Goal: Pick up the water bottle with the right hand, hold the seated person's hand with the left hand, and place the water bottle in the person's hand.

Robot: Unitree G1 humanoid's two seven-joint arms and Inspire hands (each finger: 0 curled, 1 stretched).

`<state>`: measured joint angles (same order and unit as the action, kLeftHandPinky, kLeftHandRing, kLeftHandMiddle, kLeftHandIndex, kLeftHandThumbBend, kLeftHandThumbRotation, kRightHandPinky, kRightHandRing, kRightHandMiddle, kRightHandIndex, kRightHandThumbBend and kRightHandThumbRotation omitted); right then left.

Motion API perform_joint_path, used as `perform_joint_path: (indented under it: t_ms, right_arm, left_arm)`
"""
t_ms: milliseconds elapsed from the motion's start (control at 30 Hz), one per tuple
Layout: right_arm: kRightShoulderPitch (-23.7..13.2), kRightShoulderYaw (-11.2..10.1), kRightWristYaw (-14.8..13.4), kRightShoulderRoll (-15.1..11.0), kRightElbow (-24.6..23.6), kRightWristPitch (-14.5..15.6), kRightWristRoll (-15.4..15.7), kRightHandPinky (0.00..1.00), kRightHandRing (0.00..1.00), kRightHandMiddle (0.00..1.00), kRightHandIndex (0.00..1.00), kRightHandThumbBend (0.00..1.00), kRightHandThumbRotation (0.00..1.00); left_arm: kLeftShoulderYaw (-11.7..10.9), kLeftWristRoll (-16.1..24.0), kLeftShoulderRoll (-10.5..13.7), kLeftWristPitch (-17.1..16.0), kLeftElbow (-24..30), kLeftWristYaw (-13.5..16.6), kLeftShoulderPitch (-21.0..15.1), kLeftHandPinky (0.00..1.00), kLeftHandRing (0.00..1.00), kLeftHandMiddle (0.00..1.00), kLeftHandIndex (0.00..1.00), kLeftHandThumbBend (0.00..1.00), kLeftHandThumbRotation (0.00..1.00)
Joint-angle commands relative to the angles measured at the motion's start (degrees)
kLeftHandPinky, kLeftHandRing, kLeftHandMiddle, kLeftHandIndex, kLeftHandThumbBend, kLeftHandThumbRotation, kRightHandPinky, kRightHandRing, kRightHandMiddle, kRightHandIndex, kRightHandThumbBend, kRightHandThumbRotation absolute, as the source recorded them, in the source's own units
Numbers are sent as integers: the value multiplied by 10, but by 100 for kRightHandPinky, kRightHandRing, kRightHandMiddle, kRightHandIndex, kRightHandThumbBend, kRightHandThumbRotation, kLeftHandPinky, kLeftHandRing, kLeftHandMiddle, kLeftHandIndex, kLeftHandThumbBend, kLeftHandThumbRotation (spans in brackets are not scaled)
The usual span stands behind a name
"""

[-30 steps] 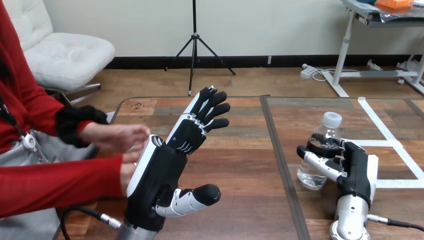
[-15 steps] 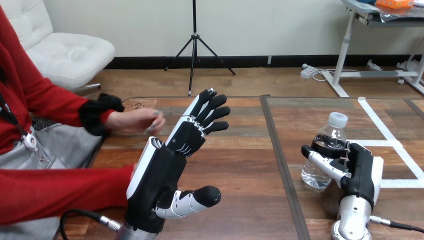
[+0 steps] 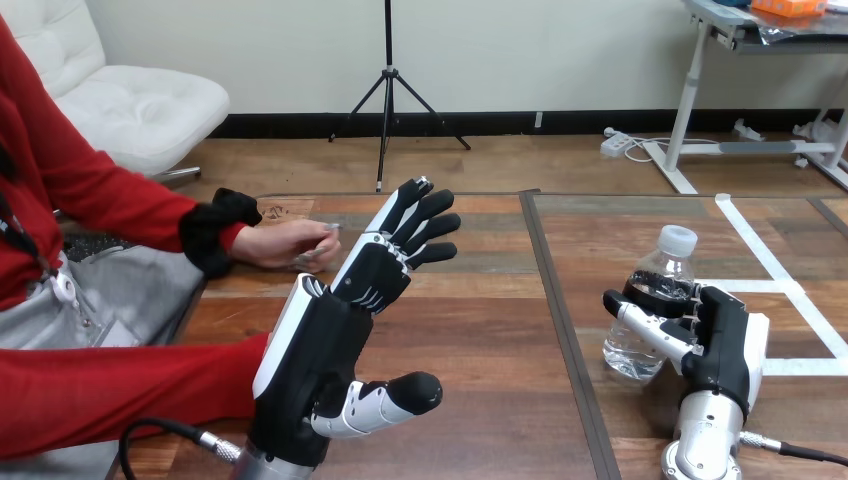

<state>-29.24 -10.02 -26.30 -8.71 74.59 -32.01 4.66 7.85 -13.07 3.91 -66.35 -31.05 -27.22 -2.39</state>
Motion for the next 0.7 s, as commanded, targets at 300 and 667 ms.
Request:
perform_joint_path:
  t_ms: [300, 667]
  right_arm:
    - [-28, 1, 0, 6, -9, -30, 1, 38, 43, 46, 44, 79, 0]
    - [-23, 3, 10, 10, -19, -59, 0, 38, 42, 45, 44, 81, 0]
  left_arm:
    - [-4, -8, 8, -2, 23, -1, -18, 82, 89, 93, 96, 89, 69]
    - [-12, 7, 9, -5, 20, 11, -18, 80, 88, 92, 94, 90, 70]
